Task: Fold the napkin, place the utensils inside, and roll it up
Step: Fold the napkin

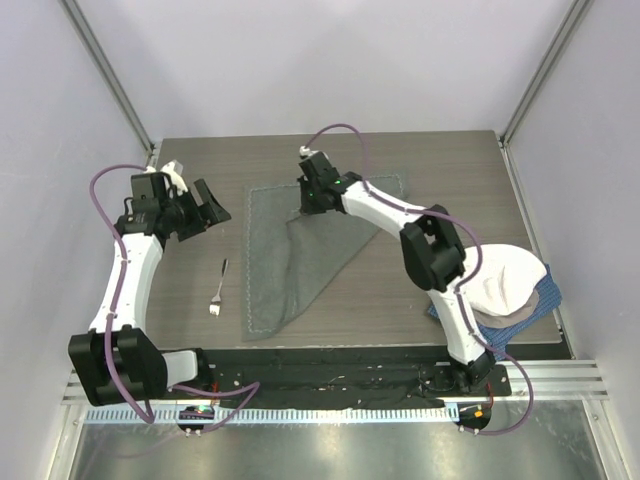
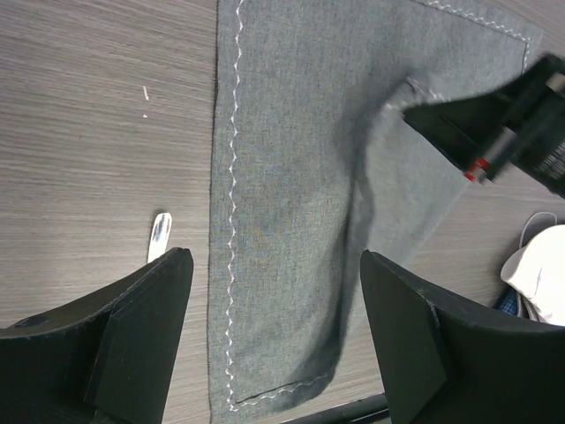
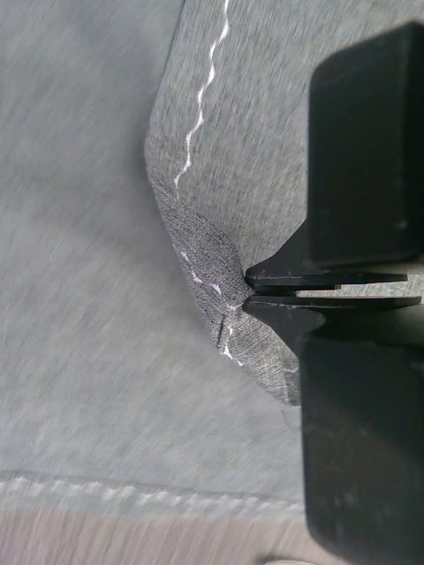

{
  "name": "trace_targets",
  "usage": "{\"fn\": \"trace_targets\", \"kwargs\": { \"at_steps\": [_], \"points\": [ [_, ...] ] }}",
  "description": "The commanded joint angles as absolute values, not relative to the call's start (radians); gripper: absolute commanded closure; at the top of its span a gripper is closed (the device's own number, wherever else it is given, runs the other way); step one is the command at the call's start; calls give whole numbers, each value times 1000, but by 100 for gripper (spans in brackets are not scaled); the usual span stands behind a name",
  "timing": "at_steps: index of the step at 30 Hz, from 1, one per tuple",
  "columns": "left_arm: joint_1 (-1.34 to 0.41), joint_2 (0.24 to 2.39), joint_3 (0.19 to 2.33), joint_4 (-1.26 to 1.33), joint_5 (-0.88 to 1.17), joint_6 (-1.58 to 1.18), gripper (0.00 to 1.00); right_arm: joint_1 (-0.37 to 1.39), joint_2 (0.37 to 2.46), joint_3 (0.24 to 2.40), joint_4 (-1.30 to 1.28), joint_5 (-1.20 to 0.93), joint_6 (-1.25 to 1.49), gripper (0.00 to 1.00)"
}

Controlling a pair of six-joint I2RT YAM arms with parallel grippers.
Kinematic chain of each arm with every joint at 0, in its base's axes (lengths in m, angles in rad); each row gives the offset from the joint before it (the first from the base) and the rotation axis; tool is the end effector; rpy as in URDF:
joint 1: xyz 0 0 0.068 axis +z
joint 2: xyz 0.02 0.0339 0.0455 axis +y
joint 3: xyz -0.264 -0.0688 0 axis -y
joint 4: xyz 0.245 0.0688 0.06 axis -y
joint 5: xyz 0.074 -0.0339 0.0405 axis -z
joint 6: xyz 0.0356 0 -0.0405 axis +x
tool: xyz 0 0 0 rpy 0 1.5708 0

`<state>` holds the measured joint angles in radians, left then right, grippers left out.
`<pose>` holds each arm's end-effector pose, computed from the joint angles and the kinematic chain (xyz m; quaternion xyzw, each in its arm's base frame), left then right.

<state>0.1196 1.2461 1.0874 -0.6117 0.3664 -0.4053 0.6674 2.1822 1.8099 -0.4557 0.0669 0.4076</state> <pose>0.2638 0.0189 0.3096 -0.1664 0.8930 -0.2206 0.3553 0.3908 0.3049 0.2158 -0.1086 0.9250 0.1589 0.3275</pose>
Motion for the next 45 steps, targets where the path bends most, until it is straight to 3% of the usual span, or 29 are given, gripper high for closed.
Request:
{"fn": "trace_targets", "kwargs": {
  "at_steps": [1,11,26,45],
  "points": [
    [124,1258,1084,-569,383,-384,19,689,2296,2035,-416,12,431,99],
    [130,1269,1088,-575,391,-385,19,712,2437,2172,-209,-41,528,99],
    [140,1282,1085,-575,416,-391,20,710,2580,2370,-138,-70,594,99],
    [152,1290,1081,-566,440,-402,20,710,2632,2414,-6,-100,686,99]
  ]
}}
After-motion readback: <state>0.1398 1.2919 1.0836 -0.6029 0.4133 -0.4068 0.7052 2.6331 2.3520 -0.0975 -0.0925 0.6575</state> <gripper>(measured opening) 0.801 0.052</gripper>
